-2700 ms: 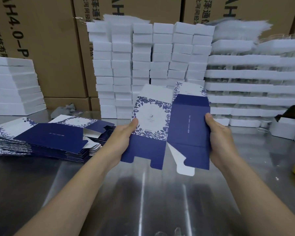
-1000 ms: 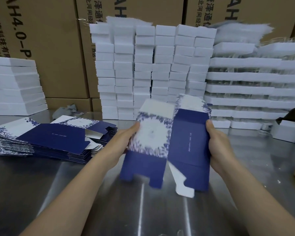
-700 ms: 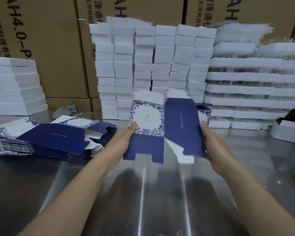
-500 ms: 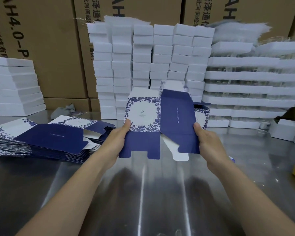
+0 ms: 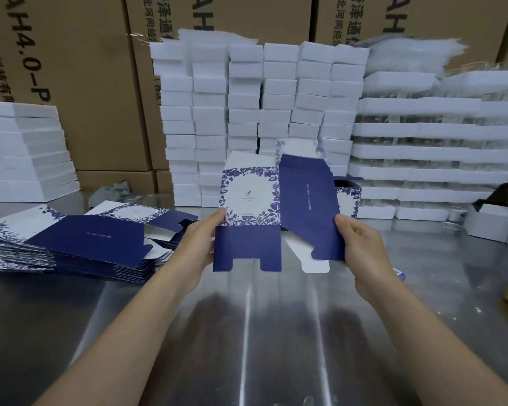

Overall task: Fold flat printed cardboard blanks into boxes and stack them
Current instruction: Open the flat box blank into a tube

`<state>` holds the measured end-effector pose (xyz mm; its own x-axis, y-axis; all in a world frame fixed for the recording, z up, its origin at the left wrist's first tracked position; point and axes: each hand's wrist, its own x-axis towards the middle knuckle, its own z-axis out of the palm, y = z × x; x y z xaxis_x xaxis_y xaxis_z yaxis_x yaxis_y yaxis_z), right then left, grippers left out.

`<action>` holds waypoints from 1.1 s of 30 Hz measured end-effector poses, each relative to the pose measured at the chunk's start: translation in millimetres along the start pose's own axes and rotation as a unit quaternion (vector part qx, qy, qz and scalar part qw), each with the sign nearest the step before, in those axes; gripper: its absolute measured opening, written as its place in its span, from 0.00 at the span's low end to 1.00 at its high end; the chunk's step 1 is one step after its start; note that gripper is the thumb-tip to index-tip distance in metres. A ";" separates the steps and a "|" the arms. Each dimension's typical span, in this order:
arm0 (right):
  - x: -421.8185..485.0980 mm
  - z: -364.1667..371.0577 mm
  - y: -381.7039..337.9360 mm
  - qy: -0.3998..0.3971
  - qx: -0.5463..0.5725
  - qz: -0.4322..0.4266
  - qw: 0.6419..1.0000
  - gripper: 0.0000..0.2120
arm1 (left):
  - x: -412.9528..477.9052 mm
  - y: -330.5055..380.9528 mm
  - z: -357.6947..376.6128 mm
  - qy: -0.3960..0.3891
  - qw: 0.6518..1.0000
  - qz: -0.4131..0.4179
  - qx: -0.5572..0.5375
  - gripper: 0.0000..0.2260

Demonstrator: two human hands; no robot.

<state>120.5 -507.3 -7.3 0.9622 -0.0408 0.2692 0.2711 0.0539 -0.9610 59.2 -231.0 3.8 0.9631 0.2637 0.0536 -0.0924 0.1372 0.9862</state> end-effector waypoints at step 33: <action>-18.0 11.9 2.1 -0.031 -0.255 -0.280 0.925 0.32 | -16.8 -11.2 8.0 0.001 0.836 0.359 0.415 0.37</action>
<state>104.0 -494.6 -13.4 0.6791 0.1390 0.7208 0.6953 -0.4367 -0.5708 46.0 -244.6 -6.9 0.7337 -0.0044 0.6795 -0.4380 -0.7675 0.4680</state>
